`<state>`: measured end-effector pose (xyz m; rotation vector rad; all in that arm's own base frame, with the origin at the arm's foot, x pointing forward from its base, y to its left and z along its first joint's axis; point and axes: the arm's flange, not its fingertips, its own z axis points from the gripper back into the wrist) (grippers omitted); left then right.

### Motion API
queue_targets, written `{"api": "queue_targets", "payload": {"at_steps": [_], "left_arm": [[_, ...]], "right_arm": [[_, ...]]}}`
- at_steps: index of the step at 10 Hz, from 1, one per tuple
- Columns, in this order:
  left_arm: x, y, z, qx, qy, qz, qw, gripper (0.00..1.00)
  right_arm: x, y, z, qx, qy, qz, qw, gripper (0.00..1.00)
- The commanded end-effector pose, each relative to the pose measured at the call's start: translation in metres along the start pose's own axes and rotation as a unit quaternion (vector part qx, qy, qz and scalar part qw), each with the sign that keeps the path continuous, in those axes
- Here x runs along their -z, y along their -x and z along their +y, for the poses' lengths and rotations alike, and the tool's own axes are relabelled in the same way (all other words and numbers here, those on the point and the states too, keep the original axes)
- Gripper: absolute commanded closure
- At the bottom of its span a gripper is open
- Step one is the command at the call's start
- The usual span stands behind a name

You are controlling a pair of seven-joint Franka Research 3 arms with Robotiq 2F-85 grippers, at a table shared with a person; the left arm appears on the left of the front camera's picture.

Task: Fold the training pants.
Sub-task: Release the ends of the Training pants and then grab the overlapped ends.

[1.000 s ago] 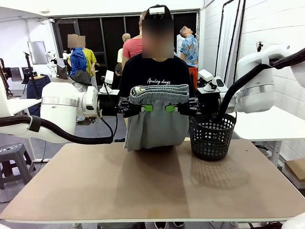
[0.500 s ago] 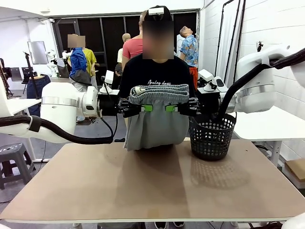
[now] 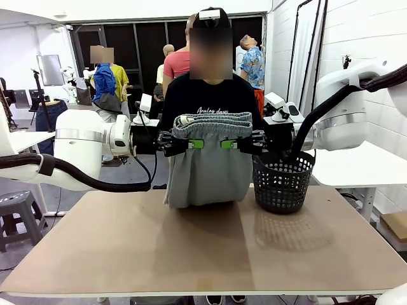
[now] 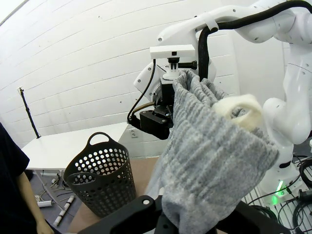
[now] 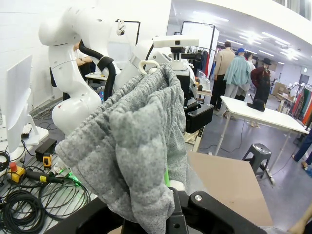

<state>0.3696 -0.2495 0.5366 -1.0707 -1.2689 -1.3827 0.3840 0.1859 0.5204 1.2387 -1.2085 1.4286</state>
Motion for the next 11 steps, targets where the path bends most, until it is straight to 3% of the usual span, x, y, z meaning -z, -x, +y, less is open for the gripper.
{"api": "queue_targets", "payload": {"at_steps": [1, 11], "left_arm": [[0.0013, -0.0044, -0.0009, 0.003, -0.008, -0.005, 1.000, 1.00], [0.0013, -0.0044, -0.0009, 0.003, -0.008, -0.005, 1.000, 1.00]], "right_arm": [[-0.0001, -0.0013, 0.0046, -0.005, 0.006, -0.018, 1.000, 1.00], [-0.0001, -0.0013, 0.0046, -0.005, 0.006, -0.018, 1.000, 1.00]]}}
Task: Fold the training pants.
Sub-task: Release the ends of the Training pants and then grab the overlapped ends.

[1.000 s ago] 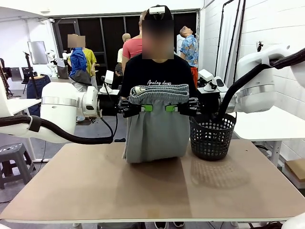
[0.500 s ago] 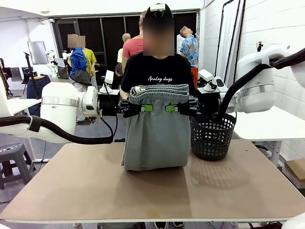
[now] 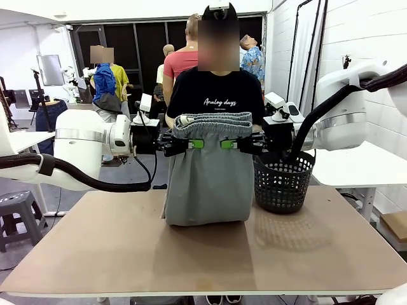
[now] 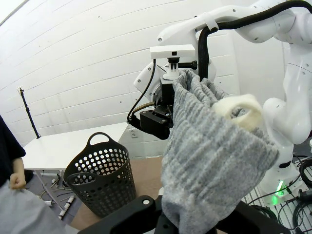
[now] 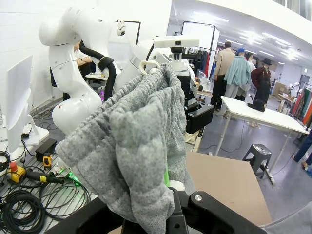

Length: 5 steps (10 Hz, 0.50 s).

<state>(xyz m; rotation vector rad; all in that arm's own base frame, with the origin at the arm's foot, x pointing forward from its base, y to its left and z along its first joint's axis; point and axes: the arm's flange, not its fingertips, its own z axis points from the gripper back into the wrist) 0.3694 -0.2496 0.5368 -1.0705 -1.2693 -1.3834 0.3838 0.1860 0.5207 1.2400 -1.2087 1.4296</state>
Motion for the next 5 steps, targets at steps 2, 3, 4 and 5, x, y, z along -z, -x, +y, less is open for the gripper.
{"api": "queue_targets", "payload": {"at_steps": [2, 3, 4, 5], "left_arm": [[0.0012, -0.0041, -0.0007, 0.003, -0.008, -0.005, 1.000, 1.00], [0.0012, -0.0041, -0.0007, 0.003, -0.008, -0.005, 1.000, 1.00], [0.0012, -0.0041, -0.0007, 0.003, -0.008, -0.005, 1.000, 1.00], [0.0012, -0.0041, -0.0007, 0.003, -0.008, -0.005, 1.000, 1.00]], "right_arm": [[-0.0002, -0.0010, 0.0044, -0.005, 0.006, -0.017, 1.000, 1.00], [-0.0002, -0.0010, 0.0044, -0.005, 0.006, -0.017, 1.000, 1.00], [-0.0002, -0.0010, 0.0044, -0.005, 0.006, -0.017, 1.000, 1.00], [-0.0002, -0.0010, 0.0044, -0.005, 0.006, -0.017, 1.000, 1.00]]}}
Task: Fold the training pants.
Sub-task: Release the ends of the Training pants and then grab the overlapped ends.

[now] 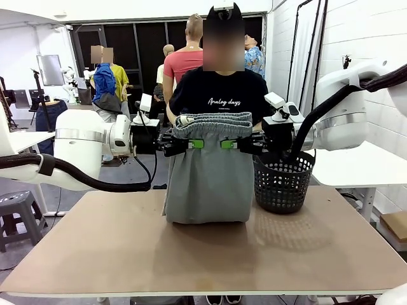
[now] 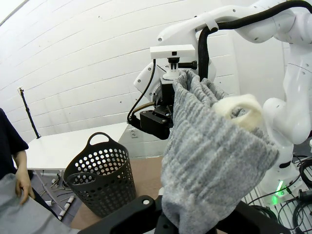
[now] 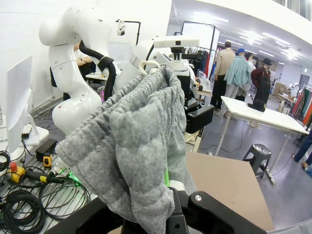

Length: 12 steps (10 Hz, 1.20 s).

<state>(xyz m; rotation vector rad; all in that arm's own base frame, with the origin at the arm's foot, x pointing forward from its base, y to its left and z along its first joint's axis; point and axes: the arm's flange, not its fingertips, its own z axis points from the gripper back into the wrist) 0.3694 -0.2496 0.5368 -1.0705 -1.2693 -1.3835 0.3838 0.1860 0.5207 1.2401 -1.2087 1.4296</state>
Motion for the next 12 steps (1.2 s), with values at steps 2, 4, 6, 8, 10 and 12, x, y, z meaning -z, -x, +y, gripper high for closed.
{"api": "queue_targets", "payload": {"at_steps": [2, 4, 6, 8, 10, 12], "left_arm": [[0.0012, -0.0040, -0.0007, 0.003, -0.008, -0.005, 1.000, 1.00], [0.0012, -0.0040, -0.0007, 0.003, -0.008, -0.005, 1.000, 1.00], [0.0012, -0.0040, -0.0007, 0.003, -0.008, -0.005, 1.000, 1.00], [0.0012, -0.0040, -0.0007, 0.003, -0.008, -0.005, 1.000, 1.00], [0.0012, -0.0040, -0.0007, 0.003, -0.008, -0.005, 1.000, 1.00], [0.0012, -0.0040, -0.0007, 0.003, -0.008, -0.005, 1.000, 1.00]], "right_arm": [[-0.0002, -0.0010, 0.0044, -0.005, 0.006, -0.017, 1.000, 1.00], [-0.0002, -0.0010, 0.0044, -0.005, 0.006, -0.017, 1.000, 1.00], [-0.0002, -0.0010, 0.0044, -0.005, 0.006, -0.017, 1.000, 1.00], [-0.0002, -0.0010, 0.0044, -0.005, 0.006, -0.017, 1.000, 1.00], [-0.0002, -0.0010, 0.0044, -0.005, 0.006, -0.017, 1.000, 1.00], [-0.0002, -0.0010, 0.0044, -0.005, 0.006, -0.017, 1.000, 1.00]]}}
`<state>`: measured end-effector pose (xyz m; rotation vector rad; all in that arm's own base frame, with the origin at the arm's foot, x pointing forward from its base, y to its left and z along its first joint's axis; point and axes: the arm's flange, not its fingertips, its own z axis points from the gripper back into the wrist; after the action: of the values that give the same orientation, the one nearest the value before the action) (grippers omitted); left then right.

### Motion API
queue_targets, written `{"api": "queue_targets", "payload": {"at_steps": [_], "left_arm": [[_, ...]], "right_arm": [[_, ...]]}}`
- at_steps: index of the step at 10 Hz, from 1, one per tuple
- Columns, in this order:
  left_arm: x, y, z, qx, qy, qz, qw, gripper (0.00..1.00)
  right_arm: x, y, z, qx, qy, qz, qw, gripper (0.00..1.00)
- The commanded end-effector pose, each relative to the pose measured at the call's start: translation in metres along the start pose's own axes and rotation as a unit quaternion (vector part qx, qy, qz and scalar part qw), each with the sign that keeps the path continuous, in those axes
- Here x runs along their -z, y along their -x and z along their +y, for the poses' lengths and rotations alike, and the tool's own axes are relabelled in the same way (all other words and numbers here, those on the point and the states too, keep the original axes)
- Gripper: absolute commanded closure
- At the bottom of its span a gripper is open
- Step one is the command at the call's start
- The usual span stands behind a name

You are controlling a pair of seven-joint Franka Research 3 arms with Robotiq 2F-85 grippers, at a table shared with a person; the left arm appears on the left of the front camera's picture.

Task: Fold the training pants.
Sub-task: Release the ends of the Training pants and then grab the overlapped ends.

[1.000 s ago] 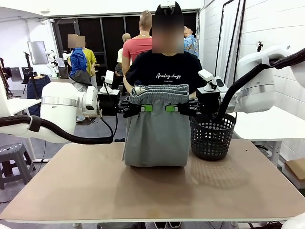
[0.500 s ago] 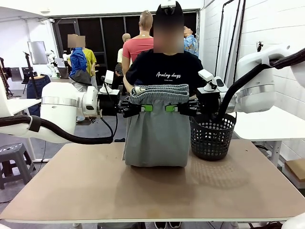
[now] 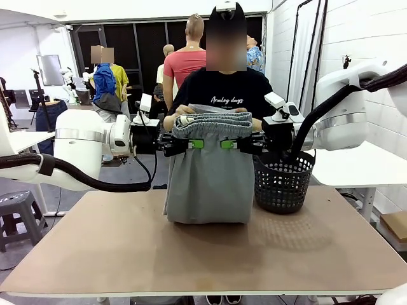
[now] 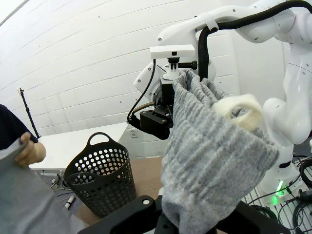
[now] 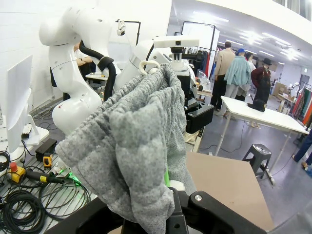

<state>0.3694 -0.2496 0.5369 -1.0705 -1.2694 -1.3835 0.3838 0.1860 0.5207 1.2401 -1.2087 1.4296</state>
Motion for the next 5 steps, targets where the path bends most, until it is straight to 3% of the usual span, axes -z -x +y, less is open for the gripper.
{"api": "queue_targets", "payload": {"at_steps": [1, 5], "left_arm": [[0.0012, -0.0040, -0.0007, 0.003, -0.008, -0.005, 1.000, 1.00], [0.0012, -0.0040, -0.0007, 0.003, -0.008, -0.005, 1.000, 1.00]], "right_arm": [[-0.0002, -0.0010, 0.0044, -0.005, 0.006, -0.017, 1.000, 1.00], [-0.0002, -0.0010, 0.0044, -0.005, 0.006, -0.017, 1.000, 1.00]]}}
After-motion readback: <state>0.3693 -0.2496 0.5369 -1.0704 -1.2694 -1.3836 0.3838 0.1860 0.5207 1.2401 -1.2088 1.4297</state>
